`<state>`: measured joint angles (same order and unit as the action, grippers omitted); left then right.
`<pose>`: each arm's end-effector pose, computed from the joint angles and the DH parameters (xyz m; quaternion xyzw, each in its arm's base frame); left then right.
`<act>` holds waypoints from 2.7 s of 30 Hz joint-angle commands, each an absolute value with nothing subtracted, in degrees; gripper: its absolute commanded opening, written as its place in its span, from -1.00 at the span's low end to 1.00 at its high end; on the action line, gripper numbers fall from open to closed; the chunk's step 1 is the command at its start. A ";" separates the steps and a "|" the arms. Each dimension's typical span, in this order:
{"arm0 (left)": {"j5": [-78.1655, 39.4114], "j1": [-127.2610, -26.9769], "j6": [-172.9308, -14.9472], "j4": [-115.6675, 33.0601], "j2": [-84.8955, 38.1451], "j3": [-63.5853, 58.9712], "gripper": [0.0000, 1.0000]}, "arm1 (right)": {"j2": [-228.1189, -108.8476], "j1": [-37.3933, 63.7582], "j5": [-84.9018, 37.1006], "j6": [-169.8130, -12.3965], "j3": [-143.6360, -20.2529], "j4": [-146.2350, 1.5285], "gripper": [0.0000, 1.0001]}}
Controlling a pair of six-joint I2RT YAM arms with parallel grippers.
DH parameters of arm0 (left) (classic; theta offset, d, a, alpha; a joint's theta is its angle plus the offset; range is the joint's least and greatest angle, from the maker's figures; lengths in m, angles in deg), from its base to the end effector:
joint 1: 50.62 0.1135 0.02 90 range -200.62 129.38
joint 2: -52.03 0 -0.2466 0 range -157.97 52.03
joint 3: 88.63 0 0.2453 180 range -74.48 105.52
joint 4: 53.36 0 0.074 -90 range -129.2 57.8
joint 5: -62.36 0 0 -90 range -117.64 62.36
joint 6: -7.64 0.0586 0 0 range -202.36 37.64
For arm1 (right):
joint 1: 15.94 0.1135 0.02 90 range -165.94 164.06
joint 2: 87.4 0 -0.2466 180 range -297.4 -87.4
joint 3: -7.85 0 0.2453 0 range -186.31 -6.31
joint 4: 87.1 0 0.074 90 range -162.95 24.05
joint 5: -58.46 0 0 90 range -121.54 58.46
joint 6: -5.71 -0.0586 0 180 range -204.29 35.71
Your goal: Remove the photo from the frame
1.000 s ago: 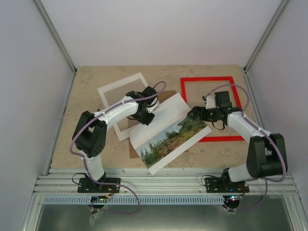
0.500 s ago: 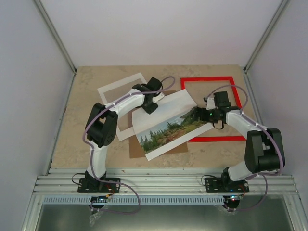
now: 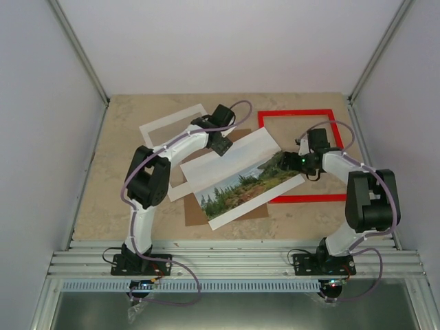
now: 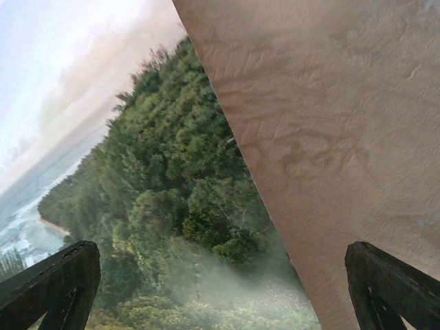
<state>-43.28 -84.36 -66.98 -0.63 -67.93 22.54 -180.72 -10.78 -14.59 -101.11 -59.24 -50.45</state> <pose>0.3811 -0.2356 0.1750 0.3687 0.8873 0.0913 0.2616 0.3108 0.0452 0.1355 0.0633 0.9600 0.1849 0.2003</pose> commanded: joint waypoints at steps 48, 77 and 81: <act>-23.81 -63.88 -123.05 -7.57 17.27 -25.59 1.00 | -146.06 5.29 -24.66 -105.90 -51.63 -33.30 0.95; -40.86 -63.89 -114.25 -7.72 39.68 -32.60 1.00 | -118.34 -1.97 -44.99 -101.24 -57.47 -36.51 0.95; -40.55 -63.87 -114.74 -7.43 39.72 -33.66 0.99 | -118.06 -1.96 -44.92 -101.57 -57.46 -36.46 0.95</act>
<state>-39.58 -64.16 -114.98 -6.99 39.30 -32.87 -118.78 -1.99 -44.01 -101.46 -57.97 -34.78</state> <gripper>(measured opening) 0.997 0.976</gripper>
